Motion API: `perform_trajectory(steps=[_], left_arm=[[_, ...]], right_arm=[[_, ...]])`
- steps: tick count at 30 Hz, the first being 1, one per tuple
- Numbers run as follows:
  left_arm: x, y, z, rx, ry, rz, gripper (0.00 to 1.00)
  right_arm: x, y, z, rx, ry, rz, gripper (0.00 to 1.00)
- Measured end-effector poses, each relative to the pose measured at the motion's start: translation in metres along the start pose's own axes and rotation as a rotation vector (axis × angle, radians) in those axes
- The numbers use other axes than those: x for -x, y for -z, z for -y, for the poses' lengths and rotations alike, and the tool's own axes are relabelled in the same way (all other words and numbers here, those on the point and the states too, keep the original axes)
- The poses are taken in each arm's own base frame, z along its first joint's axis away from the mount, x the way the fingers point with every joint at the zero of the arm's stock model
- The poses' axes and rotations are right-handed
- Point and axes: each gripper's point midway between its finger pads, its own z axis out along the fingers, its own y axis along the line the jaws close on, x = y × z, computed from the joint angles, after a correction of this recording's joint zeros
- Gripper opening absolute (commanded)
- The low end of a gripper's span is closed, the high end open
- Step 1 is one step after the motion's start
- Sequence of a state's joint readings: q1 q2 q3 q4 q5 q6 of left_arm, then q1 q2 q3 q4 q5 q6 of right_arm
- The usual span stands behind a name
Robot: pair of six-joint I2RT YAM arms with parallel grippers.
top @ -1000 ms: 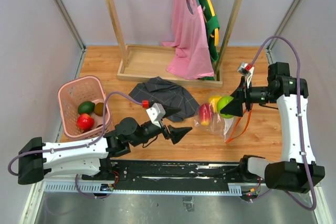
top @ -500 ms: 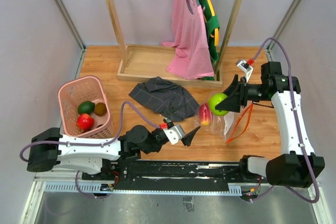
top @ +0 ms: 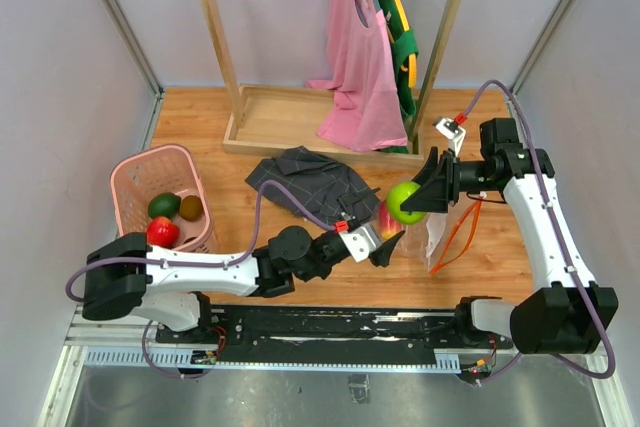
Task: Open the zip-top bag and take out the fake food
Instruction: Pick up the fake fruit from the zipper food storage bag.
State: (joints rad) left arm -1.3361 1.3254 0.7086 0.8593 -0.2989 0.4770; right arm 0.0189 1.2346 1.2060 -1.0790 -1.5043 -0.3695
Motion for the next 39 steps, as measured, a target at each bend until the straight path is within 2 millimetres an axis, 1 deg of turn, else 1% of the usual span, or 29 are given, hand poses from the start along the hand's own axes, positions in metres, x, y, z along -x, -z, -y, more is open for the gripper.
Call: perform_trajectory(steps=[4,9,13,19,24,29,32,35,39], left_arm=[[0.001,-0.009,0.008,-0.019,0.016,0.008,0.99],[0.004,-0.021,0.010,-0.007,0.037,0.024,0.99],[0.000,-0.027,0.011,0.006,0.042,0.015,0.99],[-0.007,-0.034,0.011,0.034,0.042,-0.003,0.98],[-0.013,-0.041,0.008,0.072,0.042,-0.025,0.84],[-0.016,-0.043,0.006,0.091,0.044,-0.038,0.65],[-0.017,-0.043,0.006,0.093,0.047,-0.041,0.52],[-0.017,-0.043,0.007,0.094,0.052,-0.041,0.34],[-0.017,-0.043,0.007,0.092,0.054,-0.040,0.15]], right_arm=[[-0.001,-0.002,0.000,0.014,-0.012,-0.003,0.07],[-0.001,-0.003,0.002,0.018,-0.025,-0.001,0.09],[-0.004,-0.008,-0.001,0.037,-0.027,-0.017,0.10],[-0.006,-0.009,0.001,0.037,-0.045,-0.018,0.15],[-0.008,-0.011,0.001,0.042,-0.060,-0.026,0.19],[-0.008,-0.011,0.004,0.028,-0.050,-0.028,0.27],[-0.008,-0.011,0.005,0.023,-0.049,-0.029,0.34],[-0.008,-0.011,0.005,0.019,-0.049,-0.030,0.41],[-0.009,-0.011,0.005,0.011,-0.046,-0.032,0.58]])
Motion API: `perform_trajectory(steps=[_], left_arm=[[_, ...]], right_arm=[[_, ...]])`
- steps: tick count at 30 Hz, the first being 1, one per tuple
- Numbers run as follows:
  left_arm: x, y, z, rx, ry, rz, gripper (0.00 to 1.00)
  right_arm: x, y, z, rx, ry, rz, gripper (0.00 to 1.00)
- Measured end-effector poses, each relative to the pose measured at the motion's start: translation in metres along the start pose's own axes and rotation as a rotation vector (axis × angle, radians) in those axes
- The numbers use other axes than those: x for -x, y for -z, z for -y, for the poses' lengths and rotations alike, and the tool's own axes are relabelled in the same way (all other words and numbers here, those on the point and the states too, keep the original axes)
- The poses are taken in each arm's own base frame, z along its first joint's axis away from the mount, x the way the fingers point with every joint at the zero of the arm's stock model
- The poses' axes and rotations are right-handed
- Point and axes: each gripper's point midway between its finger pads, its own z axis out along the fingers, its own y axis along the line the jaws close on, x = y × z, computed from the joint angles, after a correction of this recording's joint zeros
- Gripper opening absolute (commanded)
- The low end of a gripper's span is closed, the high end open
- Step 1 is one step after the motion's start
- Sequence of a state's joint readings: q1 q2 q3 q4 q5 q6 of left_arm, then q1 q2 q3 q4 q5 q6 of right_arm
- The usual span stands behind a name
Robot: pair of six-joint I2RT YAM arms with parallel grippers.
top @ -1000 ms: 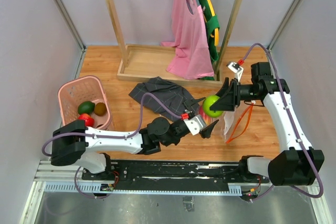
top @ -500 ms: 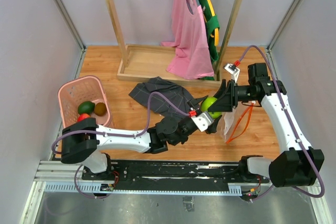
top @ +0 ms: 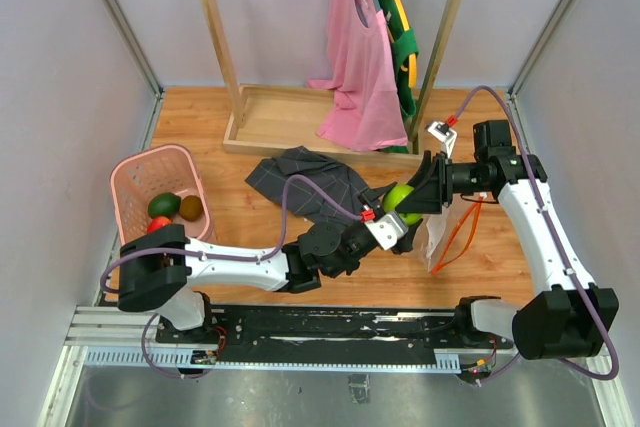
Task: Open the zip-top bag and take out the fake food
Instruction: Pick up the fake fruit from the zipper food storage bag.
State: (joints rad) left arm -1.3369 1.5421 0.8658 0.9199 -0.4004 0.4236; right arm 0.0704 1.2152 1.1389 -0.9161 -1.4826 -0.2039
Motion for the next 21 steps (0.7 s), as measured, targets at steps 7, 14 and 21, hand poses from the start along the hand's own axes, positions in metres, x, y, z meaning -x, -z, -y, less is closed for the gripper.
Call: perform_trajectory(steps=[7,14,21], left_arm=[[0.000,0.000,0.001,-0.006,0.001,0.000,0.03],[-0.001,0.008,-0.002,-0.005,0.011,0.000,0.00],[-0.011,0.030,-0.006,-0.014,0.032,-0.015,0.00]], right_arm=[[-0.002,0.000,0.000,-0.010,0.003,-0.002,0.99],[-0.006,0.000,0.000,-0.016,0.011,-0.005,0.98],[-0.008,0.000,-0.001,-0.016,0.031,-0.004,0.99]])
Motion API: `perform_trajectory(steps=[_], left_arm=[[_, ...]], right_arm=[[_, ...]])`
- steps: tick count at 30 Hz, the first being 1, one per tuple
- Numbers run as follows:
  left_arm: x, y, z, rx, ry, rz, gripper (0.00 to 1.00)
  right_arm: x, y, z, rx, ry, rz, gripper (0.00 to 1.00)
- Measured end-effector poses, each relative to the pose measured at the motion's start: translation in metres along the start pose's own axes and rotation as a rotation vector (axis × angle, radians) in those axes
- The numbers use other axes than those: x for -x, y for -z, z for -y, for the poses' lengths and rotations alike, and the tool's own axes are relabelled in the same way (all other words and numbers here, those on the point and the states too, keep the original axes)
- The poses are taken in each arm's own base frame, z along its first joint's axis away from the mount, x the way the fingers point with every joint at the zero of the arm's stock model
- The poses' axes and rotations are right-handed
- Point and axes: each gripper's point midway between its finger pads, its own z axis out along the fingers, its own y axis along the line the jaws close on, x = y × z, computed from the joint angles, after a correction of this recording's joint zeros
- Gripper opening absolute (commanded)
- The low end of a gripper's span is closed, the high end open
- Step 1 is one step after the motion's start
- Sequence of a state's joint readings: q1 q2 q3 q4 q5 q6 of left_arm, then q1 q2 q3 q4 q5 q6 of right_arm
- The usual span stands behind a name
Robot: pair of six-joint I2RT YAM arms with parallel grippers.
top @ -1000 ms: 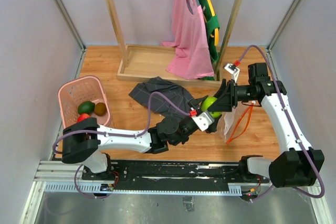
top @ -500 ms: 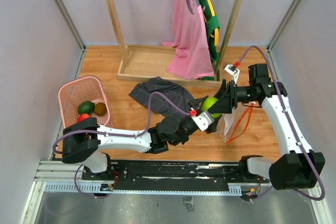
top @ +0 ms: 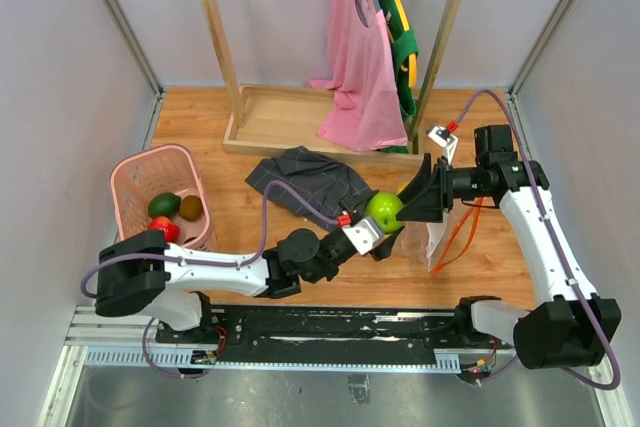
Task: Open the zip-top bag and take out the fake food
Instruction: Pick up the fake fruit from the zipper food storage bag.
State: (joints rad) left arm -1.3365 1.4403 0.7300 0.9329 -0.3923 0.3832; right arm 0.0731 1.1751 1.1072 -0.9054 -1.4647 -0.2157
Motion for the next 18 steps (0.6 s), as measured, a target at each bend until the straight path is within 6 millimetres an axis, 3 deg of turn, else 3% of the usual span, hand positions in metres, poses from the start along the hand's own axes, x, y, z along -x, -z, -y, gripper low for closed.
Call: perform_trajectory(steps=[3,11,18], left_arm=[[0.003,0.011,-0.004,-0.006,0.023,0.009,0.00],[0.034,0.038,-0.020,-0.024,0.099,0.071,0.00],[0.030,0.063,-0.031,-0.038,0.140,0.018,0.00]], right_arm=[[-0.001,0.001,-0.003,-0.003,0.034,0.000,0.99],[-0.009,0.002,-0.007,-0.007,0.108,-0.008,0.99],[-0.015,0.015,-0.003,-0.050,0.181,0.015,0.99]])
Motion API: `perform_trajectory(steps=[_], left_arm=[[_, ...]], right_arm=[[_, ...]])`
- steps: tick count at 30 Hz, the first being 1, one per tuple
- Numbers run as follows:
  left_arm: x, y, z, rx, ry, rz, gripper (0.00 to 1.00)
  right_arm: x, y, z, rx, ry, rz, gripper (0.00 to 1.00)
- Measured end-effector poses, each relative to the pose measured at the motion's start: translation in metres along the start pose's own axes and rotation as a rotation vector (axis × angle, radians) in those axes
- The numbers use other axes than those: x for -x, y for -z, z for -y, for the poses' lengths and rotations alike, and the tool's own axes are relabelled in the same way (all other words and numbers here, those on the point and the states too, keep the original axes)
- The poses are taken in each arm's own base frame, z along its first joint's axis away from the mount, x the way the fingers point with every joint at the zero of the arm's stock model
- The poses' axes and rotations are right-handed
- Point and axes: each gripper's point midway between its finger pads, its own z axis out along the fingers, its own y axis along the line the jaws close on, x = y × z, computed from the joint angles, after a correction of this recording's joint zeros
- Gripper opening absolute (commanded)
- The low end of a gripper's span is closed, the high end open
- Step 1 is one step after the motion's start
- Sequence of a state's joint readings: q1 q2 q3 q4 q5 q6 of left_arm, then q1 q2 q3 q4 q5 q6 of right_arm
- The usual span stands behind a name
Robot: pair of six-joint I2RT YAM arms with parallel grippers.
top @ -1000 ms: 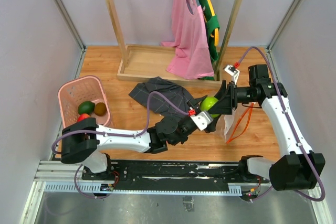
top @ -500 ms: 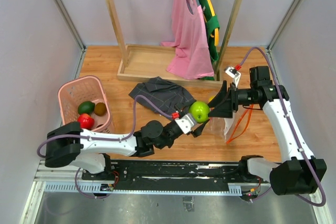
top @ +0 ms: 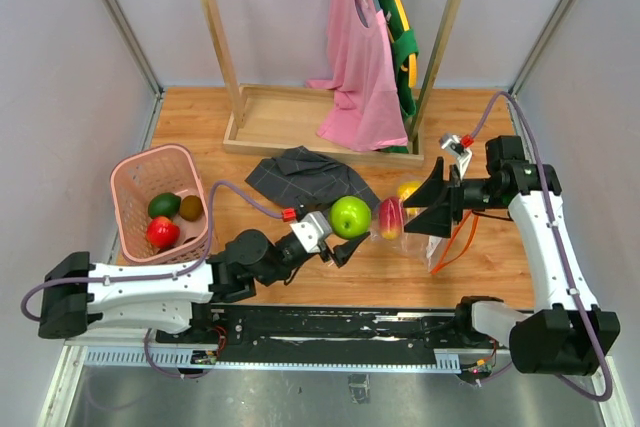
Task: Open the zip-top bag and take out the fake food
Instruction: Pick up the fake fruit from the zipper food storage bag.
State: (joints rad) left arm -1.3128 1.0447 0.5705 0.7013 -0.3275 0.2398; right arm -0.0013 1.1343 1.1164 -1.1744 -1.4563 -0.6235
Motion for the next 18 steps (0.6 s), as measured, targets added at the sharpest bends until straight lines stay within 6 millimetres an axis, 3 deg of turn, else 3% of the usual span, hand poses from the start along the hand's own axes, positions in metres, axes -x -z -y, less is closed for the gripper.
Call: perform_trajectory(steps=[8,18], left_arm=[[0.010,0.026,-0.030,0.059,0.092,-0.039,0.00],[-0.006,0.047,-0.063,0.143,0.217,-0.126,0.00]], right_arm=[[0.003,0.023,0.019,-0.119,0.055,0.053,0.98],[-0.006,0.038,0.044,-0.221,0.088,0.015,0.98]])
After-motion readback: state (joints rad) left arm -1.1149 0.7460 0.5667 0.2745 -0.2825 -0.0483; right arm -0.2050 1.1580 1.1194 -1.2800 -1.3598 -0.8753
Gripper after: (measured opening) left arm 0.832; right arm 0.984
